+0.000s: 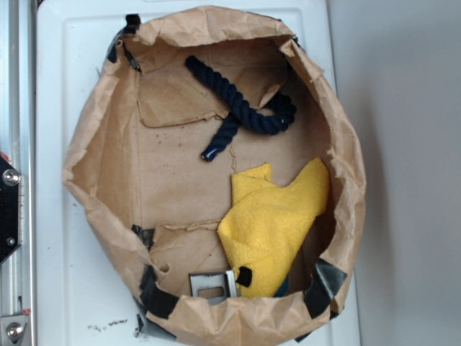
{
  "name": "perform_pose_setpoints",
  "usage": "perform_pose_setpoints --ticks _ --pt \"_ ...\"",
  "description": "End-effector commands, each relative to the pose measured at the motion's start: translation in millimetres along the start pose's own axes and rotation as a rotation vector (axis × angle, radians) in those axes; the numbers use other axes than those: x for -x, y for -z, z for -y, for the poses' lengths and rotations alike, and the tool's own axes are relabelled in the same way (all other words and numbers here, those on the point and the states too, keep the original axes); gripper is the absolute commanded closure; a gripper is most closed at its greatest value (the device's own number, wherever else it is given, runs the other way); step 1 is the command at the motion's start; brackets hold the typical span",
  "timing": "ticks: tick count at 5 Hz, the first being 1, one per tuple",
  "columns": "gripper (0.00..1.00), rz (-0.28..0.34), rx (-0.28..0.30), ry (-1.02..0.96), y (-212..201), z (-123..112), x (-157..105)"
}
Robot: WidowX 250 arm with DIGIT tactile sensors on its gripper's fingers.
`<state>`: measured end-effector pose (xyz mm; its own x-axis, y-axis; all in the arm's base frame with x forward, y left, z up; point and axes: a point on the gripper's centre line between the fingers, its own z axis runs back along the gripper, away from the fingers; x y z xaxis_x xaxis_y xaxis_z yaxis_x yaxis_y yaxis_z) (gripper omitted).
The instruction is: Grab the blue rope.
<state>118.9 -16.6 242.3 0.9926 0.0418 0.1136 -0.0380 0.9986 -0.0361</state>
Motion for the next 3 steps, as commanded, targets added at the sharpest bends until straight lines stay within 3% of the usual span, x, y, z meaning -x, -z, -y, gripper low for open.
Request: perform_pose_setpoints --ticks 1,3 --pt "0.0 0.0 0.0 0.0 0.0 0.0 0.0" --pt "0.0 0.016 -0.057 -0.032 12.3 -5.8 -49.0"
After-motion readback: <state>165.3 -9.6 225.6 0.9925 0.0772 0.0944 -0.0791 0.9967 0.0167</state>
